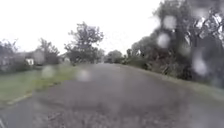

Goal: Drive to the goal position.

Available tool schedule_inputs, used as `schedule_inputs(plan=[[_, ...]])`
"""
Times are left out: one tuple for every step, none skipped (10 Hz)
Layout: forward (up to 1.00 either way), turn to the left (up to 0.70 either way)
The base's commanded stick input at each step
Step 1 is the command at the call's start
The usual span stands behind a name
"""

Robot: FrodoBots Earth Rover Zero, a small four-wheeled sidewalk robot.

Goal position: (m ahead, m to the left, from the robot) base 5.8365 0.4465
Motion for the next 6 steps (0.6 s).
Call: schedule_inputs(plan=[[1.0, 0.0], [1.0, 0.0], [1.0, 0.0], [1.0, 0.0], [1.0, 0.0], [1.0, 0.0]])
